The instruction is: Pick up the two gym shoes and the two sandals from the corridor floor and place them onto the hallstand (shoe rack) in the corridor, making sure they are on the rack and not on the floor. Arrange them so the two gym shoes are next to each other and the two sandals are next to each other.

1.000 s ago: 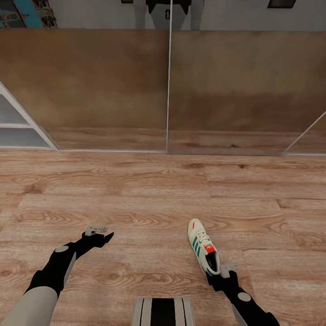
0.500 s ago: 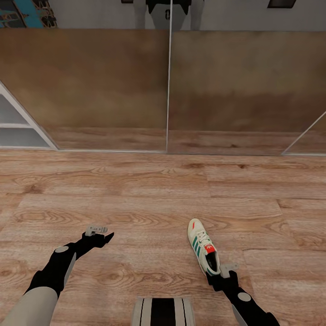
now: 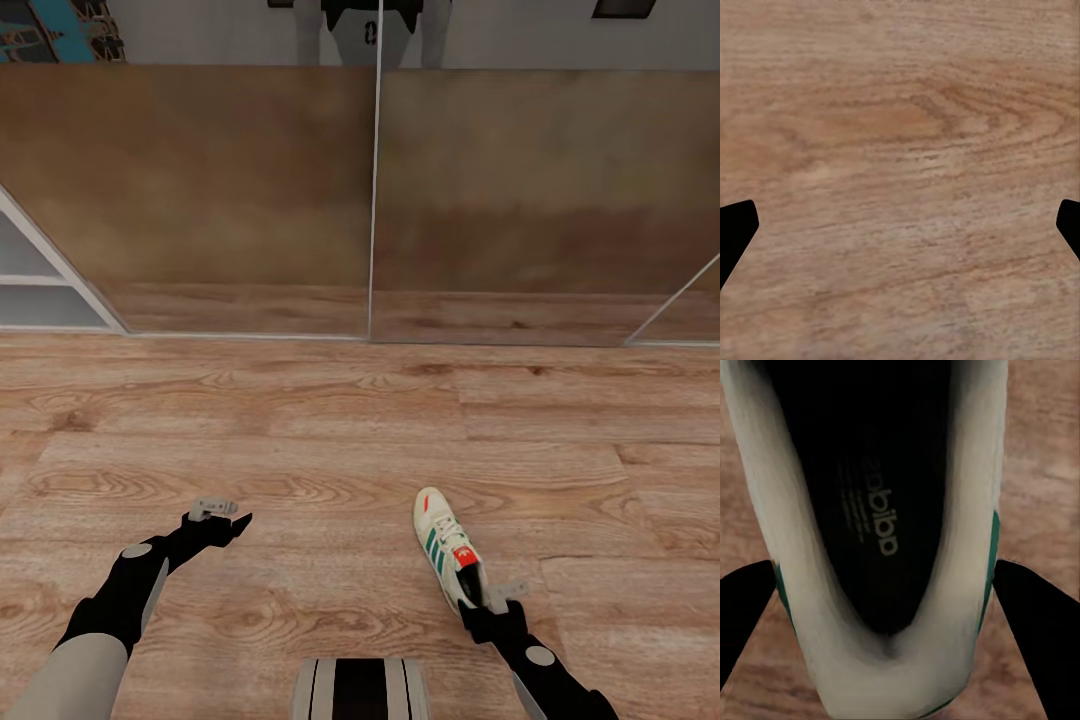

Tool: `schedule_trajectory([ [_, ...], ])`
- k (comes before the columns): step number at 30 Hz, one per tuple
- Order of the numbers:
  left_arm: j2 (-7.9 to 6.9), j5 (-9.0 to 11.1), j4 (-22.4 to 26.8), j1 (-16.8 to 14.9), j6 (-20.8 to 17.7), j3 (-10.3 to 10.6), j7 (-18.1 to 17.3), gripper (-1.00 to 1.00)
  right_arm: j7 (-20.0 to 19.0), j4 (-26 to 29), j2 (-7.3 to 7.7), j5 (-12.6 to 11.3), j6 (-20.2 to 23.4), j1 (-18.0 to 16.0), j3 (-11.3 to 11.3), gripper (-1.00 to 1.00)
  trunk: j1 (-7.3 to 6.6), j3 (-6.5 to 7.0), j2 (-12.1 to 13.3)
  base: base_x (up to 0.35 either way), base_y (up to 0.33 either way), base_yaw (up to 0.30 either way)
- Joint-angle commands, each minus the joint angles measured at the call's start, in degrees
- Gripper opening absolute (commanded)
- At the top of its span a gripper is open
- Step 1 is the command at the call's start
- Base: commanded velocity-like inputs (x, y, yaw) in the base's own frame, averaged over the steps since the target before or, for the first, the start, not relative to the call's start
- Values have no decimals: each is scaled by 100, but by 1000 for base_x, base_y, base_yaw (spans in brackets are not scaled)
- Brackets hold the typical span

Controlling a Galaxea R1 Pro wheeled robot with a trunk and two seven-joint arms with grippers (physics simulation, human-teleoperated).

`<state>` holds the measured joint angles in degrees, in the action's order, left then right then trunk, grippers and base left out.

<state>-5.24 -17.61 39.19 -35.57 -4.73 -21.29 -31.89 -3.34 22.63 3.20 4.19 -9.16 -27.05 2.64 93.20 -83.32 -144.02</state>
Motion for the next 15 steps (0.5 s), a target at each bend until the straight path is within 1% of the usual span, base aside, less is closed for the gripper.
schedule_trajectory([
  [1,5,-23,10,-3,-38,-28,-45,100,0,-4,3,38,-16,-2,17,-100,-1,-3,-1,4,1,0],
  [15,0,-23,10,-3,-33,-32,-45,100,6,-6,5,38,-16,-2,17,-100,-1,-3,-1,0,0,0],
])
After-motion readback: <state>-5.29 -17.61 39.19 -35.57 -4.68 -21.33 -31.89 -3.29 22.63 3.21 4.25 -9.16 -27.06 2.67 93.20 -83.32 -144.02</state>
